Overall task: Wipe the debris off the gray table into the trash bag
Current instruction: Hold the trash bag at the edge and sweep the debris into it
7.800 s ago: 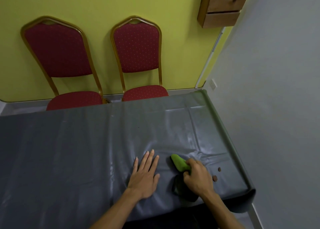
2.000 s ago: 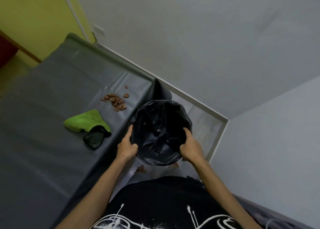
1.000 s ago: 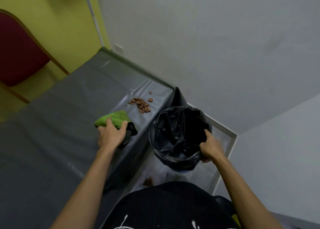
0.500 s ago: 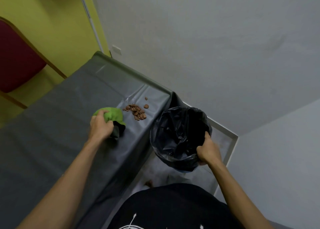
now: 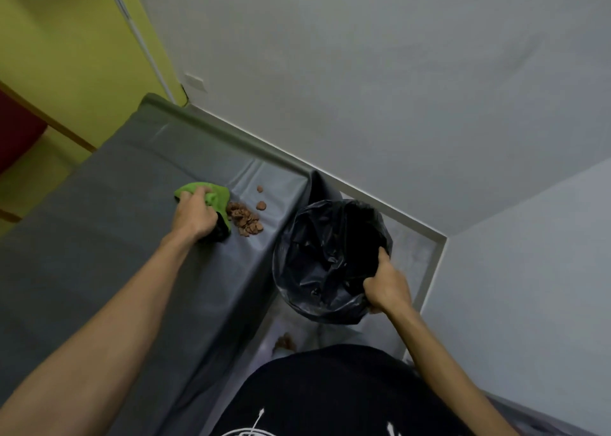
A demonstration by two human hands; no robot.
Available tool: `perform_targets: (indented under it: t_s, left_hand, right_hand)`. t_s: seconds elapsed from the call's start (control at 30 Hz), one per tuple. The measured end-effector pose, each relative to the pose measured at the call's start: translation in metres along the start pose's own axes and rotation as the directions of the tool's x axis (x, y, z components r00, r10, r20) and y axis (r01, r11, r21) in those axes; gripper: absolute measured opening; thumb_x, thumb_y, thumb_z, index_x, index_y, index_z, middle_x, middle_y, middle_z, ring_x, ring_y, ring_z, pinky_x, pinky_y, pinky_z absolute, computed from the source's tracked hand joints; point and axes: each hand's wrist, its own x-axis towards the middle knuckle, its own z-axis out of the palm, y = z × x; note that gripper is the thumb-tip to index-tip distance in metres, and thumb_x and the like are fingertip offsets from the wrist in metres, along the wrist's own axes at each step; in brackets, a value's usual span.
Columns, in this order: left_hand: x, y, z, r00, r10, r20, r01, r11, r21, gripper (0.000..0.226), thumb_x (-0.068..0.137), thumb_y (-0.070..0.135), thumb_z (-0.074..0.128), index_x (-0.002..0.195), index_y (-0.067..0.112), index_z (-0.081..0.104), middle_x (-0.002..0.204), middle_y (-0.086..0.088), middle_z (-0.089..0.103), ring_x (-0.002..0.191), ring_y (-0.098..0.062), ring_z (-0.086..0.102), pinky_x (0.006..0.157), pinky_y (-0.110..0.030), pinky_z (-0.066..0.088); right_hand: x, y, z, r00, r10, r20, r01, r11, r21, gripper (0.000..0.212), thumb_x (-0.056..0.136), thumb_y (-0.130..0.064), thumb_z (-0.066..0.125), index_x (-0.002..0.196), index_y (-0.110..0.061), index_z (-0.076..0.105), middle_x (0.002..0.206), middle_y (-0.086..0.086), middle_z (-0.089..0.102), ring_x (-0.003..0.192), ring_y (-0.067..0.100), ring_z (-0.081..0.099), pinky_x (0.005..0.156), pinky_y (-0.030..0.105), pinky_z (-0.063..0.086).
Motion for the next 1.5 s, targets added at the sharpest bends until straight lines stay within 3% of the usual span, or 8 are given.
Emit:
perform_targets:
  t_s: [0.23, 0.4, 0.6, 0.73, 0.93, 1.13, 1.3, 1.5]
  left_hand:
    - [-0.060, 0.047, 0.047, 0.949, 0.310, 0.065, -0.308, 0.951, -0.036, 0.052, 0.079, -0.004, 0.047, 0.123, 0.020, 0.061, 0.119, -0.018, 0.052, 0.112, -0.039, 0.048, 0.097, -0.043, 0.043]
    - [-0.091, 0.079, 0.074, 0.897, 0.407, 0.173, -0.374, 0.907, -0.197, 0.051, 0.084, 0.000, 0.046, 0.129, 0.021, 0.056, 0.118, -0.010, 0.048, 0.115, -0.031, 0.049, 0.100, -0.043, 0.043]
    - [-0.040, 0.081, 0.022, 0.920, 0.379, -0.095, -0.391, 0.900, -0.192, 0.045, 0.077, -0.002, 0.049, 0.112, 0.017, 0.069, 0.103, -0.020, 0.061, 0.100, -0.036, 0.059, 0.094, -0.034, 0.042]
    - [0.026, 0.070, -0.010, 0.947, 0.256, -0.193, -0.281, 0.953, -0.113, 0.044, 0.079, 0.002, 0.049, 0.111, 0.025, 0.068, 0.106, -0.020, 0.059, 0.105, -0.038, 0.057, 0.097, -0.037, 0.044]
    - [0.059, 0.059, -0.001, 0.971, 0.240, 0.003, -0.239, 0.967, 0.092, 0.050, 0.081, 0.001, 0.046, 0.118, 0.028, 0.066, 0.125, -0.021, 0.058, 0.115, -0.045, 0.051, 0.101, -0.049, 0.046]
    - [0.008, 0.075, 0.024, 0.938, 0.345, 0.046, -0.348, 0.929, 0.130, 0.044, 0.076, 0.003, 0.050, 0.107, 0.030, 0.067, 0.115, -0.014, 0.063, 0.107, -0.041, 0.055, 0.087, -0.048, 0.048]
    - [-0.041, 0.081, 0.040, 0.760, 0.564, 0.323, -0.591, 0.806, -0.018, 0.044, 0.073, 0.002, 0.049, 0.096, 0.034, 0.069, 0.106, -0.004, 0.066, 0.105, -0.029, 0.058, 0.092, -0.040, 0.048]
    - [-0.003, 0.061, -0.019, 0.922, 0.383, -0.061, -0.388, 0.905, -0.174, 0.044, 0.067, 0.006, 0.043, 0.090, 0.031, 0.072, 0.106, -0.008, 0.072, 0.100, -0.028, 0.063, 0.089, -0.027, 0.047]
  right_hand:
    - [0.004, -0.006, 0.004, 1.000, 0.021, 0.019, -0.020, 1.000, -0.015, 0.085, 0.082, -0.005, 0.046, 0.154, -0.030, 0.009, 0.090, 0.012, 0.062, 0.073, 0.032, 0.065, 0.070, 0.048, 0.060]
    - [0.005, -0.003, 0.004, 0.999, 0.034, 0.020, -0.034, 0.999, 0.002, 0.086, 0.081, -0.005, 0.044, 0.154, -0.033, 0.010, 0.093, 0.013, 0.062, 0.073, 0.034, 0.066, 0.070, 0.049, 0.060]
    - [0.006, 0.002, 0.003, 0.999, 0.047, 0.006, -0.047, 0.999, 0.024, 0.085, 0.082, -0.003, 0.044, 0.154, -0.034, 0.012, 0.093, 0.010, 0.058, 0.074, 0.032, 0.065, 0.068, 0.049, 0.060]
    - [0.006, 0.003, 0.003, 0.999, 0.040, 0.009, -0.040, 0.999, 0.036, 0.085, 0.081, -0.003, 0.044, 0.152, -0.037, 0.014, 0.089, 0.008, 0.058, 0.072, 0.030, 0.065, 0.067, 0.048, 0.060]
    - [0.007, 0.002, -0.001, 1.000, 0.026, -0.008, -0.025, 0.999, 0.035, 0.085, 0.081, -0.001, 0.044, 0.152, -0.038, 0.016, 0.077, -0.001, 0.053, 0.063, 0.025, 0.063, 0.058, 0.045, 0.060]
    - [0.012, -0.001, -0.002, 1.000, 0.029, -0.005, -0.029, 0.999, 0.018, 0.086, 0.080, -0.002, 0.042, 0.152, -0.040, 0.015, 0.078, 0.001, 0.055, 0.064, 0.026, 0.063, 0.060, 0.045, 0.060]
    - [0.014, -0.004, -0.002, 0.999, 0.045, 0.005, -0.045, 0.999, 0.017, 0.085, 0.081, -0.003, 0.043, 0.152, -0.039, 0.014, 0.082, 0.003, 0.057, 0.066, 0.026, 0.065, 0.063, 0.045, 0.061]
    - [0.015, -0.005, -0.004, 0.999, 0.049, 0.014, -0.050, 0.999, 0.021, 0.085, 0.078, -0.005, 0.041, 0.150, -0.043, 0.014, 0.089, 0.006, 0.061, 0.068, 0.028, 0.066, 0.063, 0.046, 0.061]
